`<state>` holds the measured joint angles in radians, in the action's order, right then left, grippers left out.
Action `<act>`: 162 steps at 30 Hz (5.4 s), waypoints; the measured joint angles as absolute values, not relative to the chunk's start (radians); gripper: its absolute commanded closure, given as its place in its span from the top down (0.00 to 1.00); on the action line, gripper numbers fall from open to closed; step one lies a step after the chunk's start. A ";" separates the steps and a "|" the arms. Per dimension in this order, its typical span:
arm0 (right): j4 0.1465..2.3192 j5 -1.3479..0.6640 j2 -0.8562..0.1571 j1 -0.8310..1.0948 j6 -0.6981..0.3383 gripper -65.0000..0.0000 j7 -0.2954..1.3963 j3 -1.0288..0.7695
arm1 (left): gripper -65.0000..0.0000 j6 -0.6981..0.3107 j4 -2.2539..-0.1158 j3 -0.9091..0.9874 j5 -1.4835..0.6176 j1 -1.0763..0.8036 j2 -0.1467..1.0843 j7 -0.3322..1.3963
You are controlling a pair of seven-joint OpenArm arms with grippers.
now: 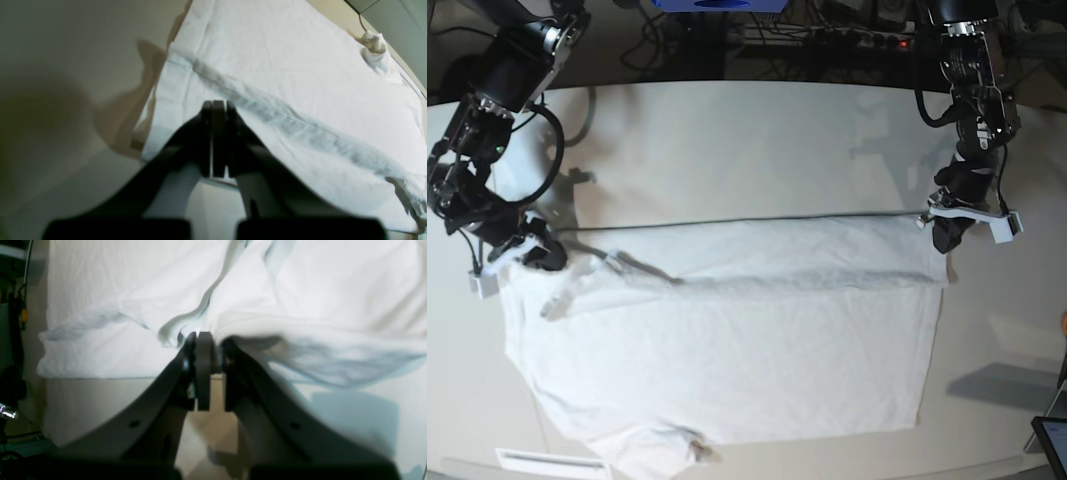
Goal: Fold the T-shirt properly
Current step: 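Reach the right gripper to the sleeve and grasp it, then drag the sleeve inward over the shirt body with the right gripper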
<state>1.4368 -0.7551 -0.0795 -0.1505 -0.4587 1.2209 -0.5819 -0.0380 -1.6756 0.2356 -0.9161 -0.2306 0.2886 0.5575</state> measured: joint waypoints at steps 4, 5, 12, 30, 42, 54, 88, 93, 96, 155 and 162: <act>1.431 -0.757 -0.092 -0.178 -0.455 0.00 1.202 -0.581 | 0.00 -0.041 -1.676 0.236 -0.916 -0.231 0.289 0.557; 1.415 -0.760 -0.104 -0.186 -0.455 0.01 1.201 -0.579 | 0.00 -0.041 -1.676 0.236 -0.916 -0.231 0.289 0.558; 1.263 -0.752 -0.139 -0.199 -0.451 0.02 1.127 -0.587 | 0.00 -0.041 -1.676 0.236 -0.916 -0.231 0.289 0.557; 1.241 -0.755 -0.138 -0.199 -0.390 0.50 0.960 -0.639 | 0.00 -0.041 -1.676 0.236 -0.916 -0.233 0.289 0.557; 1.172 -0.765 -0.146 -0.213 -0.234 0.51 0.888 -0.642 | 0.00 -0.041 -1.676 0.236 -0.916 -0.231 0.289 0.557; 1.596 -0.768 -0.146 -0.086 -0.266 0.51 1.015 -0.639 | 0.00 -0.041 -1.676 0.236 -0.916 -0.231 0.288 0.556; 1.548 -0.788 0.068 -0.112 -0.171 0.51 1.126 -0.486 | 0.00 -0.041 -1.676 0.236 -0.916 -0.228 0.289 0.557; 1.477 -0.781 0.073 -0.130 -0.171 0.51 1.123 -0.486 | 0.00 -0.041 -1.676 0.236 -0.916 -0.228 0.289 0.557; 1.463 -0.779 0.073 -0.131 -0.171 0.51 1.100 -0.486 | 0.00 -0.041 -1.676 0.236 -0.916 -0.230 0.289 0.557; 1.073 -0.781 -0.056 -0.421 -0.174 0.00 0.827 0.093 | 0.00 -0.041 -1.676 0.236 -0.916 -0.256 0.295 0.557; 1.073 -0.780 -0.057 -0.421 -0.173 0.02 0.815 0.104 | 0.00 -0.041 -1.676 0.236 -0.916 -0.256 0.297 0.557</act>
<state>1.0729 -0.7799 -0.0570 -0.4206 -0.1734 0.8154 0.1036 -0.0410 -1.6756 0.2359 -0.9161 -0.2558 0.2966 0.5571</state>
